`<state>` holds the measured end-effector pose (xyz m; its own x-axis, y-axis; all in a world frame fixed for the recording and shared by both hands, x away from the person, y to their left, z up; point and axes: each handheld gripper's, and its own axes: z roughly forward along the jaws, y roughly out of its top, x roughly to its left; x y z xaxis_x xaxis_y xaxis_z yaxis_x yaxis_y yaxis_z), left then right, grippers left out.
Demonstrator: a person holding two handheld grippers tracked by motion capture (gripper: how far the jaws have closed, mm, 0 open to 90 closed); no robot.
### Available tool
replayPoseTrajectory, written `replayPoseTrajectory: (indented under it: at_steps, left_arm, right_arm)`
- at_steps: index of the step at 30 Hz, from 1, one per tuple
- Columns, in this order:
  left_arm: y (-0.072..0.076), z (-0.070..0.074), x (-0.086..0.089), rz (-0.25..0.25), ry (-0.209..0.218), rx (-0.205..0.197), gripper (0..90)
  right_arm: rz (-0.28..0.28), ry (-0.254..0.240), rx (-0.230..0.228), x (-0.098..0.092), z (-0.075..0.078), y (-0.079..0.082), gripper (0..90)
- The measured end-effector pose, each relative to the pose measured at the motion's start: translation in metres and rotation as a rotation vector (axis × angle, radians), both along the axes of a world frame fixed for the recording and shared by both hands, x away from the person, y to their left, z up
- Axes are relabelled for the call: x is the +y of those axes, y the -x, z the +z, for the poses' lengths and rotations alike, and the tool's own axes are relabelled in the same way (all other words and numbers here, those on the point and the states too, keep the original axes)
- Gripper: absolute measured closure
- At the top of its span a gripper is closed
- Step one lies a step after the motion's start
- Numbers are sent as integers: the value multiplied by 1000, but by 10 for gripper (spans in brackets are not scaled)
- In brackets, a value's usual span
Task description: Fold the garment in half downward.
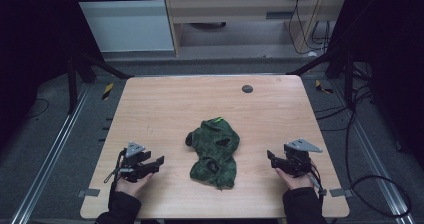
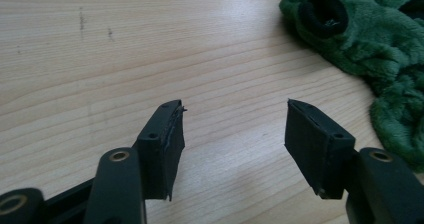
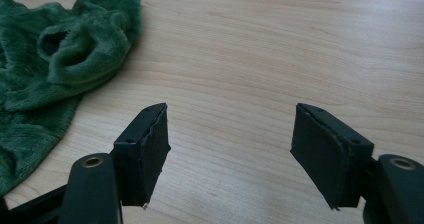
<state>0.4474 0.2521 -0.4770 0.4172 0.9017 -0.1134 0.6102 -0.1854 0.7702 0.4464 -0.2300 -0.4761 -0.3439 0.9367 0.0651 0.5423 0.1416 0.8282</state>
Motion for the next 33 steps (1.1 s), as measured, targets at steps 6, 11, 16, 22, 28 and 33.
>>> replayPoseTrajectory:
  at_steps: [6,11,16,22,28,33]
  left_arm:
    - [5,5,-3,-15,6,-18,451]
    - [7,8,-5,-30,2,-29,470]
    - [6,9,-10,-41,-1,-28,492]
    - [3,12,-13,-43,1,-29,521]
    - [0,17,-14,-40,10,-38,537]
    - [-3,22,-14,-42,19,-45,532]
  right_arm:
    - [20,-14,7,4,2,4,321]
    - [43,-24,8,7,5,6,379]
    - [73,-38,13,11,8,6,421]
    - [90,-44,10,14,12,5,462]
    - [100,-49,4,16,15,3,475]
    - [105,-70,3,17,18,-1,472]
